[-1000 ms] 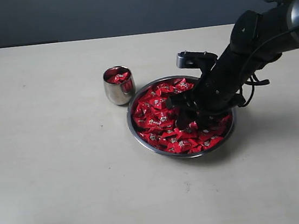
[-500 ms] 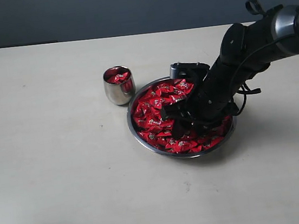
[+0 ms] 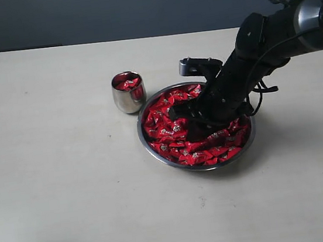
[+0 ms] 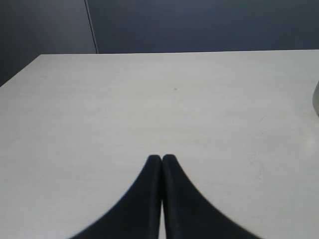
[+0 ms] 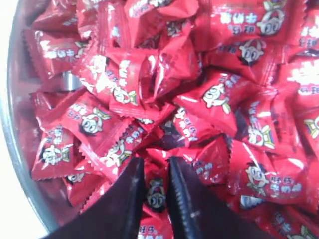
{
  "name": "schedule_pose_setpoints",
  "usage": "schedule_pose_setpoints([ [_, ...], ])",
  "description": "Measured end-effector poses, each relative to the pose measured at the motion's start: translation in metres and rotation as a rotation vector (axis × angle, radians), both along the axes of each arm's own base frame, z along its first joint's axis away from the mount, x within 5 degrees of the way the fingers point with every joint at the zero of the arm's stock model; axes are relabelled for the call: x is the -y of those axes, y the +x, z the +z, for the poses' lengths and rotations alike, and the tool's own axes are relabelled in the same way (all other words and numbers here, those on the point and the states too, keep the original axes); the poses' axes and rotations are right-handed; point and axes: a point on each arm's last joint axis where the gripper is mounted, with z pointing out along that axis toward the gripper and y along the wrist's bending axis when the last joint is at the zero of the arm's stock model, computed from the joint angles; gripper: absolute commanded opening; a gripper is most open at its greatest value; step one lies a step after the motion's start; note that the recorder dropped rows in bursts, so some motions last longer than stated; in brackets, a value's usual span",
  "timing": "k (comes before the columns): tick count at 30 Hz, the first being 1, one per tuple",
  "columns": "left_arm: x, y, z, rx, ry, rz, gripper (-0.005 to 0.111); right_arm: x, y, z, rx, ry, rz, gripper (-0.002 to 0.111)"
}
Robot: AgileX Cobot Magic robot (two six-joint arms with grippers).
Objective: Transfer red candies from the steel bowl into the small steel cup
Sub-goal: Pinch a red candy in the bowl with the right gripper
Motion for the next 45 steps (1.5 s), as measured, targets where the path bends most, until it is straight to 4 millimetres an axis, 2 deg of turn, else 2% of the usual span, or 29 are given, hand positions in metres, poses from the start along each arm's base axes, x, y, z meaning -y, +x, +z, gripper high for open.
schedule_pose_setpoints([
  [24, 0.0, 0.0, 0.0, 0.0, 0.0, 0.0, 0.0, 0.0, 0.0, 0.0, 0.003, -0.004, 0.007, 0.017],
  [38, 0.0, 0.0, 0.0, 0.0, 0.0, 0.0, 0.0, -0.009, 0.02, 0.03, 0.062, -0.026, 0.058, 0.017],
  [45, 0.0, 0.0, 0.0, 0.0, 0.0, 0.0, 0.0, -0.004, 0.019, 0.029, 0.056, -0.087, 0.097, 0.017],
])
